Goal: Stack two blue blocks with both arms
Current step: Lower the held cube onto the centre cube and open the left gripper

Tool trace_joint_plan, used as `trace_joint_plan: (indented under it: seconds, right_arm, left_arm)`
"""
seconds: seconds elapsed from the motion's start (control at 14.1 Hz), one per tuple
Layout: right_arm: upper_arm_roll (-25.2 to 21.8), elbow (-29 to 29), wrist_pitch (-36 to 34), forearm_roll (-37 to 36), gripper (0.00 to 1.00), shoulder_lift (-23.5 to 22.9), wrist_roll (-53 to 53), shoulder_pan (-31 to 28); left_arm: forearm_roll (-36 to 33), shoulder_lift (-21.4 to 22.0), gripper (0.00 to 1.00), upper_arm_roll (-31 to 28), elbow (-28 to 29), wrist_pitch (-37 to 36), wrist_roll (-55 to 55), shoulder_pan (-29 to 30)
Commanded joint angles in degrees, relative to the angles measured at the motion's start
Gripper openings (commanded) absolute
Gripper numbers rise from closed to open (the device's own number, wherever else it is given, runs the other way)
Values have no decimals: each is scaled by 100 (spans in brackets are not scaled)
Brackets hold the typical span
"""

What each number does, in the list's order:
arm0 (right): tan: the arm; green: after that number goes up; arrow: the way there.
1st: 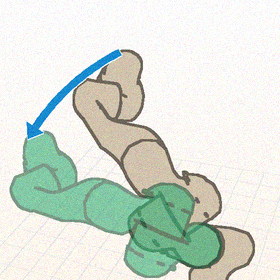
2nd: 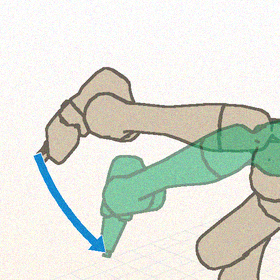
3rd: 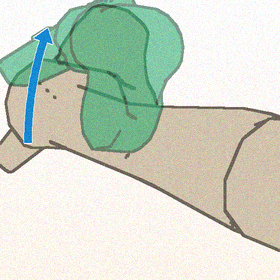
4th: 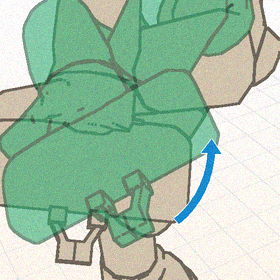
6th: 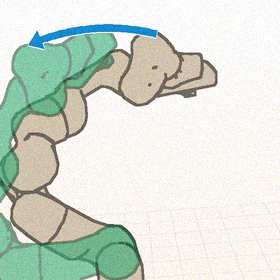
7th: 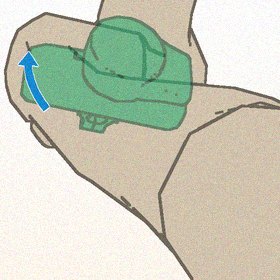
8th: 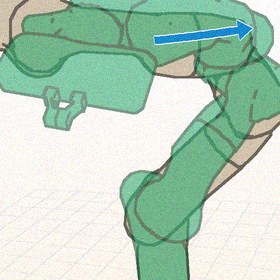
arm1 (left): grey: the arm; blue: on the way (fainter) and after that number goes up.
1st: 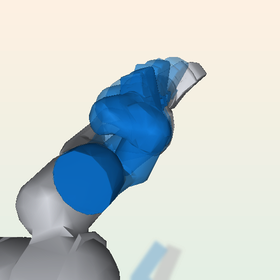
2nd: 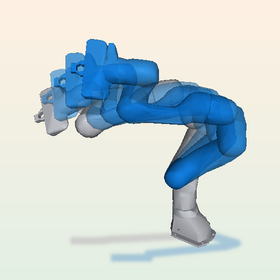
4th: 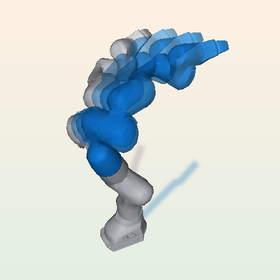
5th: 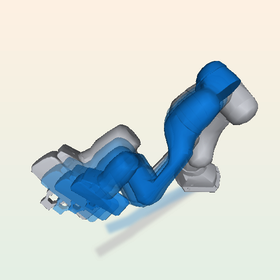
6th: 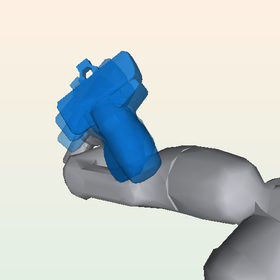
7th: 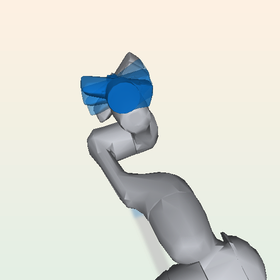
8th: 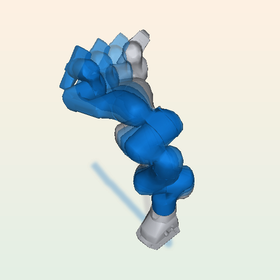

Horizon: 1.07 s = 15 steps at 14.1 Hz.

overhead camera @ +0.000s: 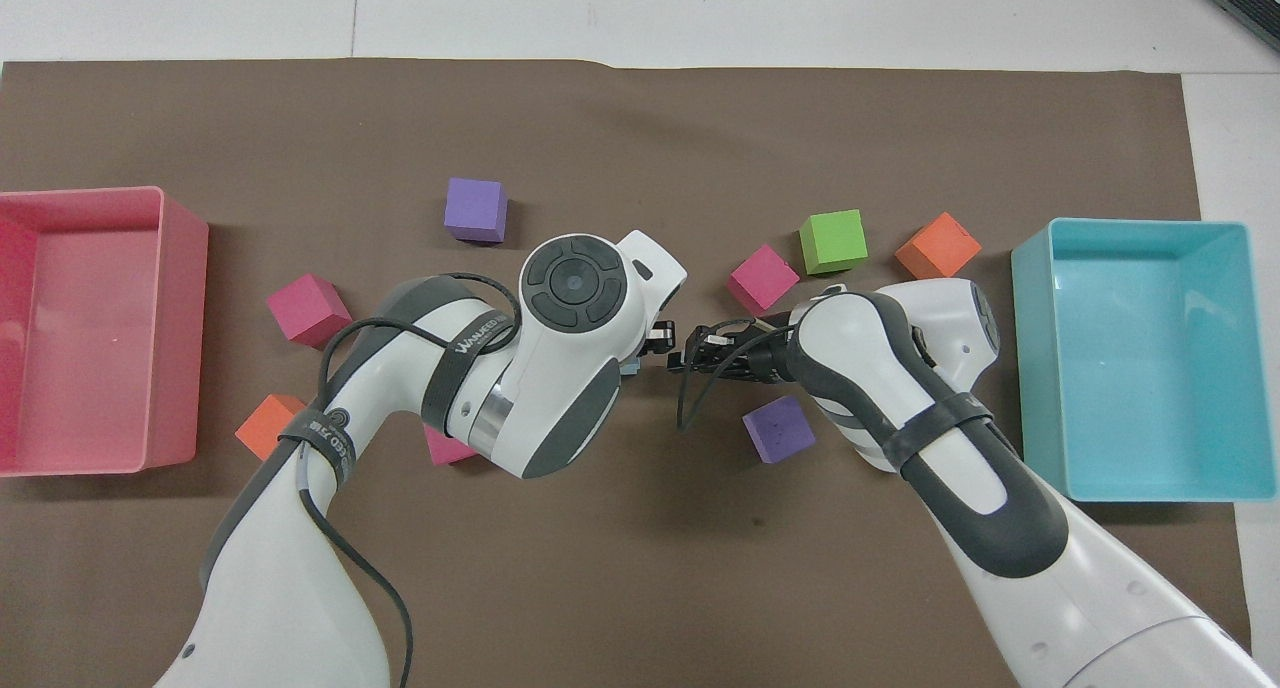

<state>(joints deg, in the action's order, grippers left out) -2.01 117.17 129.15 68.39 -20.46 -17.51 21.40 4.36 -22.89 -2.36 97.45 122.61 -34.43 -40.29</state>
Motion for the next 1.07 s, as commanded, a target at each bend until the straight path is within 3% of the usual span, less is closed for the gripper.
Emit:
trace_joint_plan:
  seconds: [0.0, 0.28, 0.71, 0.78, 0.99]
  right_arm:
    - [34, 105, 119, 192, 0, 68, -174, -13]
    - [34, 105, 119, 192, 0, 68, -174, -13]
    - [34, 105, 119, 192, 0, 68, -174, -13]
    - [34, 105, 119, 192, 0, 68, -174, -13]
    - [34, 105, 128, 192, 0, 68, -174, -13]
  left_arm:
    - [48, -154, 24, -107, -147, -115, -2, -110]
    - [48, -146, 34, -107, -147, -115, -2, -111]
    - [22, -146, 39, -116, -147, -132, -11, -111]
    - [21, -146, 46, -116, -147, -124, -3, -111]
    - [30, -146, 77, -116, -147, -106, -2, -111]
